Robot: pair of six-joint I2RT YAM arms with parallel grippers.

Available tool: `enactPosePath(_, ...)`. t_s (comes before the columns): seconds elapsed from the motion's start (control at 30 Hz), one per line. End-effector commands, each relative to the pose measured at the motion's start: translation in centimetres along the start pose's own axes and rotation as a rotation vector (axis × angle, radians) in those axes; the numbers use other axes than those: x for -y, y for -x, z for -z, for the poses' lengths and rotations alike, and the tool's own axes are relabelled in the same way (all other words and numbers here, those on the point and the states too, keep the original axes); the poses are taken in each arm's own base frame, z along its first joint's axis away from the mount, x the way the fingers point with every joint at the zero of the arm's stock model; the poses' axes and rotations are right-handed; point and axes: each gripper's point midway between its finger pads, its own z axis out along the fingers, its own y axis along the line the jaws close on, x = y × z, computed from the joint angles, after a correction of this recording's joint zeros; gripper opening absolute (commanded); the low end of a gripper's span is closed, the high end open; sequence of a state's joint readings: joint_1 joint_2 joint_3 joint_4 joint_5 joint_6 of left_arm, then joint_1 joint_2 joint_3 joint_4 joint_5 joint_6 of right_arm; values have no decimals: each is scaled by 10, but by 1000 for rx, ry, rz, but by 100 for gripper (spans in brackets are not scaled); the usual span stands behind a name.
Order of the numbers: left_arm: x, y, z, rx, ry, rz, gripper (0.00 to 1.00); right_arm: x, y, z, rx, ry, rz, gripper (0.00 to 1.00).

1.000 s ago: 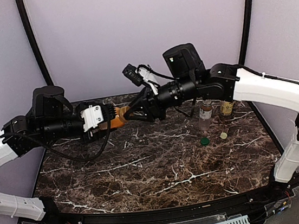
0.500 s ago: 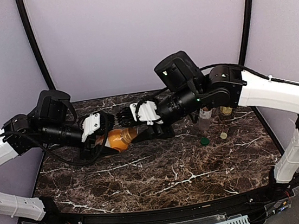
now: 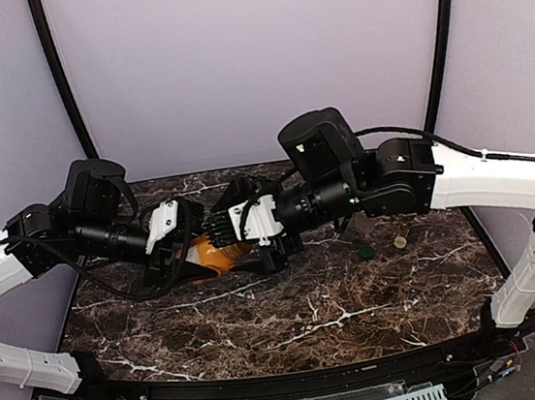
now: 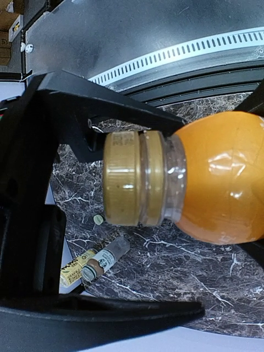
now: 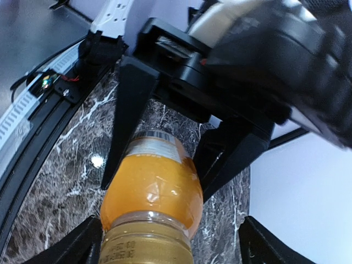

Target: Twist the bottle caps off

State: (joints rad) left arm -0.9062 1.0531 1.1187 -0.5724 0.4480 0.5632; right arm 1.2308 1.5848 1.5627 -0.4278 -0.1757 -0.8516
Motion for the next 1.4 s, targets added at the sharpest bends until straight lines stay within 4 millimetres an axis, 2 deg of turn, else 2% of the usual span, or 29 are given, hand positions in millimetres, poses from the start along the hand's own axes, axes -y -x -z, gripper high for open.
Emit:
enactPosePath(0.0, -4, 20, 9, 69, 28, -50, 22, 30, 29, 30, 118, -172, -26, 96)
enactPosePath(0.13, -16, 18, 10, 56, 104, -64, 21, 24, 35, 50, 174, -171, -121, 99)
enactPosePath(0.23, -37, 17, 12, 47, 221, -85, 20, 29, 38, 64, 221, -175, -289, 99)
enactPosePath(0.33, -55, 15, 14, 30, 326, -123, 20, 58, 28, 72, 253, -211, -646, 99)
enactPosePath(0.43, -79, 15, 20, 5, 459, -157, 20, 88, 0, 67, 249, -269, -1075, 99)
enactPosePath(0.5, -90, 12, 22, -19, 526, -181, 19, 95, -17, 61, 237, -274, -1291, 99)
enactPosePath(0.57, -97, 11, 25, -32, 570, -200, 19, 97, -22, 54, 246, -244, -1401, 99)
enactPosePath(0.67, -98, 12, 26, -36, 581, -217, 19, 99, -14, 46, 255, -185, -1441, 98)
enactPosePath(0.83, -101, 8, 27, -49, 601, -225, 19, 99, -14, 38, 217, -161, -1452, 96)
enactPosePath(0.9, -102, 7, 27, -55, 609, -228, 19, 98, -17, 35, 206, -163, -1457, 91)
enactPosePath(1.03, -102, 8, 27, -52, 610, -233, 19, 96, -19, 30, 197, -152, -1461, 75)
enactPosePath(1.23, -105, 8, 28, -58, 628, -246, 19, 92, -19, 23, 186, -113, -1463, 73)
enactPosePath(1.37, -104, 8, 28, -54, 622, -245, 19, 92, -20, 20, 181, -111, -1461, 63)
